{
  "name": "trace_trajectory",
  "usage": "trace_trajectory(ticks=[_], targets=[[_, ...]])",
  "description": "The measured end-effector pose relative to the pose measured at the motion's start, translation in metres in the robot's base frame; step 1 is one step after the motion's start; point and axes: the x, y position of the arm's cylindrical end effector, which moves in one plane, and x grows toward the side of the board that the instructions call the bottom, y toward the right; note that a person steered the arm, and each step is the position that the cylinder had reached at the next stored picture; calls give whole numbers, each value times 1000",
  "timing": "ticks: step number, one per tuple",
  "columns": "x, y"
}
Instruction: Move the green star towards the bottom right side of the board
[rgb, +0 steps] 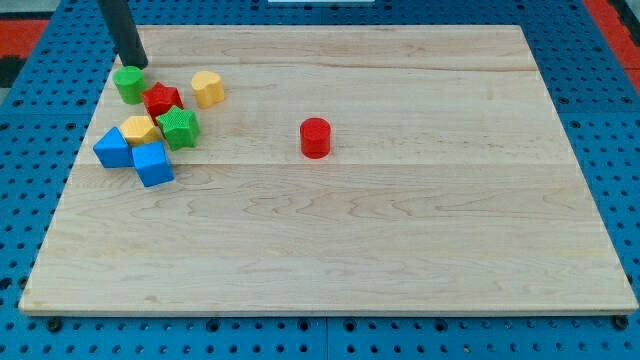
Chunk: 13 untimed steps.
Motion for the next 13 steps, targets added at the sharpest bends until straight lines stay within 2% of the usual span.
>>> trace_trajectory(ticks=[1,2,3,4,5,6,7,8,9,10,11,13], targets=[[-14,-1],[-66,-32],[-60,-57],[27,-46],[96,-27],[97,-24],[61,-55],[39,-20],[75,55],[127,66],[149,94],[205,235]])
